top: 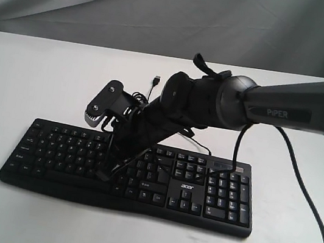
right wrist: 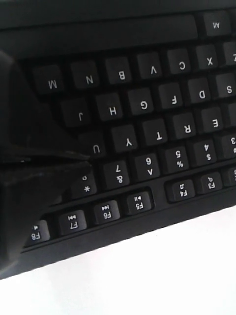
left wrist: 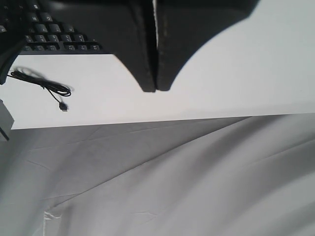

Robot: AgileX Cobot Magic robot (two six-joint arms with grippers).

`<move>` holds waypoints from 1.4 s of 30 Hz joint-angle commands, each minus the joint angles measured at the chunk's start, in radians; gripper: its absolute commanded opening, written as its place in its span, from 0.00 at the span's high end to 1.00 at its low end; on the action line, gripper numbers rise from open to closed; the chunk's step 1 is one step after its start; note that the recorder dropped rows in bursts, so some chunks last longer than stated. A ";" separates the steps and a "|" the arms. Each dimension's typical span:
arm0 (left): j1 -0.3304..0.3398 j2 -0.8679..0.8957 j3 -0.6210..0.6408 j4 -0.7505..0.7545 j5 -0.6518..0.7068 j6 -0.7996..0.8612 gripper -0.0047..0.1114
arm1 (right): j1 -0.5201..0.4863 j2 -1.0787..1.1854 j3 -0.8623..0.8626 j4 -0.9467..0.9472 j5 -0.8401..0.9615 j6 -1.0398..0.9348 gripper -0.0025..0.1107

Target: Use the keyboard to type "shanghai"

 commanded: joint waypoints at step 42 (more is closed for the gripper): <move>-0.006 -0.002 0.002 0.000 -0.006 -0.003 0.96 | -0.007 -0.708 0.211 -0.111 -0.160 0.271 0.98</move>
